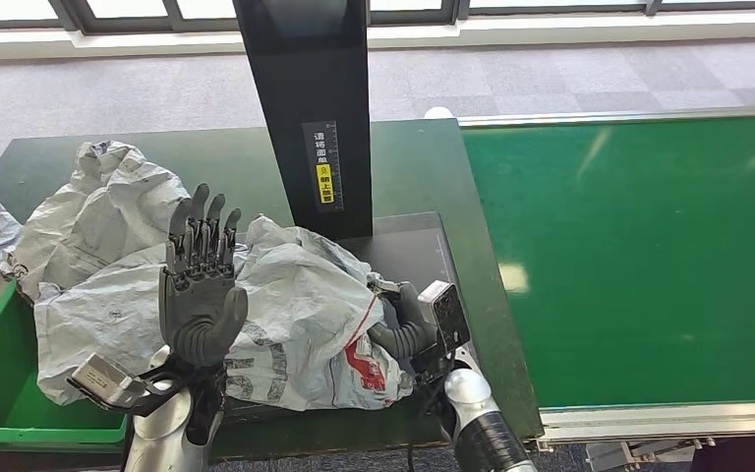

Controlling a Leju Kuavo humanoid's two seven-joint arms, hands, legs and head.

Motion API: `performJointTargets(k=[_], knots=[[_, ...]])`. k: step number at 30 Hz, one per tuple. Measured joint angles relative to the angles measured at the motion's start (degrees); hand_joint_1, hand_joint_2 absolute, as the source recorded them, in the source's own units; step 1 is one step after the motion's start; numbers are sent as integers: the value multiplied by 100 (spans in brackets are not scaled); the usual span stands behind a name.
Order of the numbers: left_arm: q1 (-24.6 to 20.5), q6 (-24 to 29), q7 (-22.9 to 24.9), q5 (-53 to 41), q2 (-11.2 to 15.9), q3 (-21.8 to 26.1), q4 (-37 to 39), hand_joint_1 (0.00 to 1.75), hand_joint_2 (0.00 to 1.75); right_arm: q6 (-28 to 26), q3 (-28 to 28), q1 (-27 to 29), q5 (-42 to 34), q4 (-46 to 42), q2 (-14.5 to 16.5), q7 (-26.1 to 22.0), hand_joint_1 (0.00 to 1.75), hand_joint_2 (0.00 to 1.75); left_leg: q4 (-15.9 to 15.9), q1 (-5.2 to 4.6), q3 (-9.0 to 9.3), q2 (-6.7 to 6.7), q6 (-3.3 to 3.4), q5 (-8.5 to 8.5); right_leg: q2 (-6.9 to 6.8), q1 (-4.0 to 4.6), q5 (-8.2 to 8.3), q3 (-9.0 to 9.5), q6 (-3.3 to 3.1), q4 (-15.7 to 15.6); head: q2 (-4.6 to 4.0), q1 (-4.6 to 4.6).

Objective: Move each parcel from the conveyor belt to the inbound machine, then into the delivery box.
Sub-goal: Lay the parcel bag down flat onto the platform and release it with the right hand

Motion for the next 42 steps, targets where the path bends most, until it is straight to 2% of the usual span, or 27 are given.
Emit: performJointTargets(k=[6,8,10,12,14,17,20,25,29,34,35,38,39,42], knots=[[4,16,3,-16,2,-1,3,0,175,-169,0,-57,170,132,-2,57,0,0,0,0,1,1,0,0,0,0,0,-1,0,0,0,0],[27,67,24,-93,2,-6,-4,0,175,-923,0,-20,839,92,-19,298,0,0,1,0,3,0,0,0,0,0,0,-1,0,-1,0,0],[74,110,72,-206,5,-32,-18,0,175,-2178,-6,105,1666,-81,-52,617,0,0,1,0,1,-4,0,0,-3,0,0,-2,0,-2,0,0],[102,119,181,-369,14,-83,-19,0,175,-3106,-40,241,2125,-310,-95,821,0,0,1,-1,-1,-5,0,0,-3,-1,0,-6,0,-2,0,0],[64,168,408,-818,32,-193,70,0,175,-3499,-124,356,2312,-546,-132,886,0,0,3,-5,0,1,0,-2,0,-3,1,-11,1,-5,0,-1],[-196,613,954,-2425,89,-566,743,0,175,-3920,-347,609,2223,-1075,-148,676,0,0,4,-11,-2,-15,5,-1,-16,-9,0,-6,2,-6,0,-1],[-443,1305,1371,-3787,132,-948,1701,0,175,-4106,-558,794,2014,-1624,-146,434,0,0,4,-11,-3,1,5,-1,-3,-10,7,-9,3,-5,0,0],[-929,2343,2029,-4923,189,-1217,3217,0,175,-4110,-726,1027,1943,-2285,-148,349,0,0,4,-13,-5,18,5,-1,17,-10,13,-19,6,-4,0,0],[-1095,2523,2215,-5187,214,-1296,3880,0,175,-4116,-776,1092,1932,-2511,-152,333,0,0,4,-12,-6,24,3,0,21,-8,13,-24,5,-2,0,0],[-1272,2612,2481,-5452,236,-1355,4338,0,175,-4128,-782,1131,1896,-2632,-158,287,0,0,4,-11,-7,22,3,0,20,-9,13,-23,6,-2,0,0],[-1307,2652,2596,-5594,237,-1363,4417,7,175,-4135,-782,1138,1886,-2648,-160,264,0,0,4,-11,-8,22,3,0,19,-10,13,-23,6,-2,0,0],[-1443,2782,3070,-6259,240,-1431,4693,137,175,-4152,-782,1159,1847,-2702,-162,201,0,0,4,-11,-10,18,3,1,17,-11,13,-22,6,-2,0,0],[-1497,2819,3227,-6510,241,-1469,4792,175,175,-4152,-782,1164,1838,-2722,-161,191,0,0,4,-11,-10,16,3,1,16,-11,13,-20,6,-2,0,0],[-1668,2904,3571,-7139,233,-1610,5096,175,175,-4133,-782,1170,1826,-2766,-160,182,0,0,4,-11,-7,11,4,1,10,-11,12,-11,6,-2,0,-1]])
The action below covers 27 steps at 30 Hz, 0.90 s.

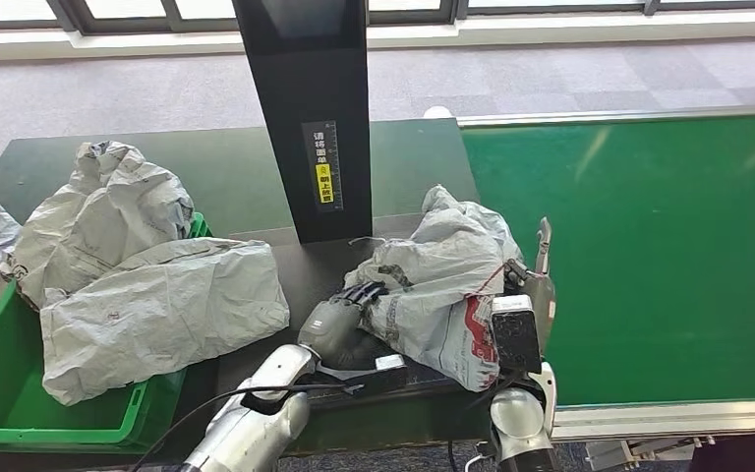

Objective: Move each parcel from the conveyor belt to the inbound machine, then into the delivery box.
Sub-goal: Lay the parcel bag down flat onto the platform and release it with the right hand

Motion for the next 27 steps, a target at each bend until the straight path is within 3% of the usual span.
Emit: performJointTargets(k=[8,27], knots=[[-217,80,161,-326,-57,-191,404,175,175,15,0,1,-2,-13,0,0,0,0,0,0,11,-8,1,0,-11,0,-1,16,0,0,0,-1],[-290,80,181,-332,-93,-206,549,175,175,15,0,1,-3,-15,0,-8,0,0,0,0,21,-10,1,1,-13,0,-1,28,0,0,0,1]])
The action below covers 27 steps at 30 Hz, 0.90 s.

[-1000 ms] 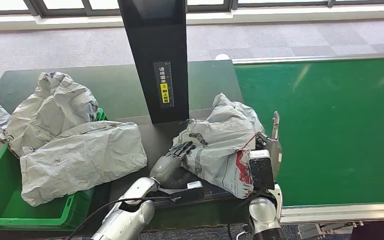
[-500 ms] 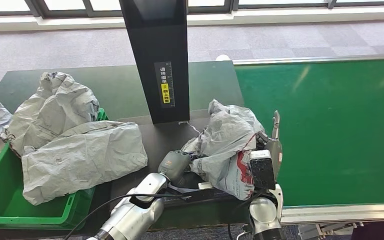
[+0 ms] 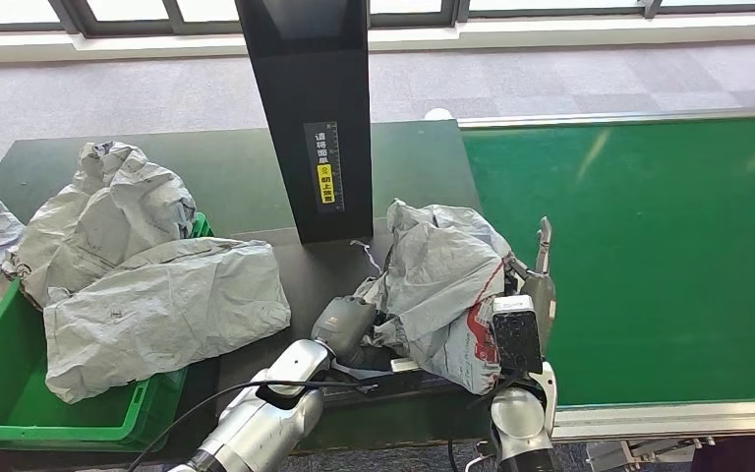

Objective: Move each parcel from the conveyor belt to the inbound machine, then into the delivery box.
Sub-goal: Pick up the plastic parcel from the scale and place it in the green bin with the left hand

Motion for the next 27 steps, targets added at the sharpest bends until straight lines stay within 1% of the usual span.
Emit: performJointTargets(k=[23,24,25,26,27], knots=[[-1,44,-16,9,-7,1,24,175,175,-4,0,3,7,-27,0,14,0,0,-1,0,16,0,0,0,0,1,-1,16,-1,0,0,0],[41,181,-125,84,-42,29,-52,175,175,-24,0,3,55,-25,-1,61,0,0,-1,0,7,1,-1,0,1,0,0,18,-1,2,0,0],[166,431,-374,275,-74,115,-315,175,175,-75,0,0,112,6,-3,97,0,0,-1,1,6,7,-1,0,8,1,0,13,-2,4,0,0],[364,832,-841,633,-104,286,-855,175,175,-158,-3,-5,159,79,-8,106,0,0,1,1,-7,19,-5,3,20,4,6,-5,-5,7,0,0],[563,1367,-1519,1137,-140,572,-1637,175,175,-252,-16,-7,185,186,-16,81,0,0,5,3,-32,30,-9,12,34,9,19,-36,-10,10,0,0]])
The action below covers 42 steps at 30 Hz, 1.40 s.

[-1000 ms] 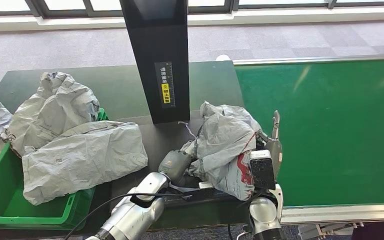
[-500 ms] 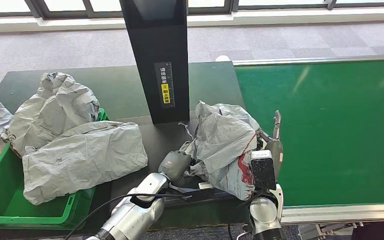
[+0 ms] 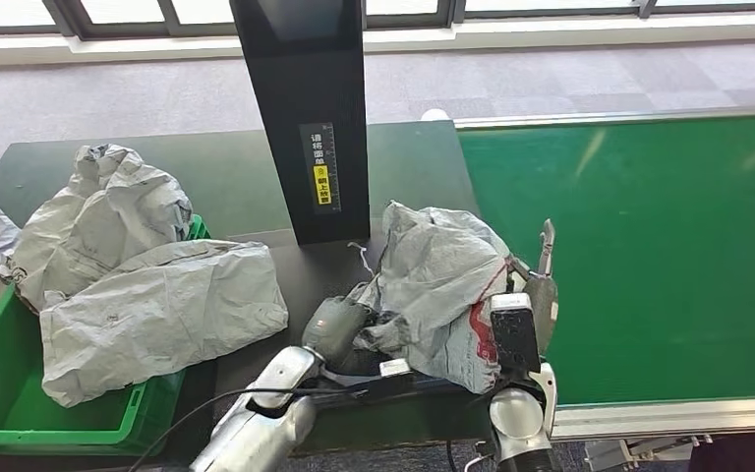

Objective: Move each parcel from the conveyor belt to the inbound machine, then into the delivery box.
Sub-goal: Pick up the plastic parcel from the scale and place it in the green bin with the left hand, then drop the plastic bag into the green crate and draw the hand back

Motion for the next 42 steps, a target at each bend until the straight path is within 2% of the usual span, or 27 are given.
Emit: performJointTargets(k=[2,3,4,7,12,17,26,28,31,34,38,42], knots=[[164,1142,-1474,996,-74,849,-1732,175,175,-136,-43,2,-24,252,-17,-134,0,0,2,7,-45,19,-8,18,20,5,24,-61,-9,3,0,3],[122,1531,-1953,1271,-122,1296,-2412,175,175,-156,-57,0,-21,347,-22,-191,0,0,-3,6,-59,20,-8,20,21,1,25,-66,-10,3,0,3],[100,1696,-2190,1386,-164,1684,-2943,175,175,-159,-58,-12,-10,419,-24,-229,0,0,-10,4,-43,23,-9,15,22,-5,15,-56,-9,2,0,2],[253,1512,-2236,1403,-212,2336,-3989,175,175,-152,-33,-62,14,553,-24,-275,0,0,-17,1,-8,6,-14,9,6,3,-7,-32,-11,3,0,-8],[387,1438,-2289,1594,-216,3060,-4848,175,175,-153,-71,-67,-28,611,-27,-159,0,0,-16,5,-18,-18,-21,15,-18,9,-9,-34,-18,5,0,-9],[427,1419,-2294,1583,-216,3348,-5157,175,175,-126,-73,-72,-13,631,-26,-141,0,0,-16,5,-18,-18,-21,15,-18,6,-8,-34,-17,5,0,-9],[448,1415,-2286,1576,-216,3500,-5313,175,175,-115,-73,-73,-13,638,-26,-135,0,0,-16,3,-18,-19,-21,15,-18,6,-8,-34,-17,5,0,-9],[449,1414,-2167,1415,-216,3517,-5314,175,175,-97,-73,-72,-8,640,-26,-133,0,0,-16,3,-18,-19,-21,15,-18,6,-8,-35,-17,4,0,-9],[385,1410,-1719,761,-223,3636,-5231,175,175,-48,-73,-72,23,641,-25,-118,0,0,-16,2,-18,-19,-21,15,-18,7,-8,-35,-17,4,0,-10],[60,1409,-1560,136,-262,4089,-4794,175,175,14,-73,-79,78,642,-21,-93,0,0,-16,1,-18,-19,-23,17,-20,7,-7,-34,-18,5,0,-11],[-422,1404,-1602,-344,-311,5054,-4048,175,175,63,-73,-109,121,642,-9,-73,0,0,-16,1,-15,-10,-31,23,-13,10,6,-41,-33,6,0,-11],[-606,1404,-1619,-396,-343,5482,-3692,175,175,64,-73,-128,123,642,-3,-71,0,0,-16,2,-18,-14,-31,25,-15,10,6,-42,-34,7,0,-11]])
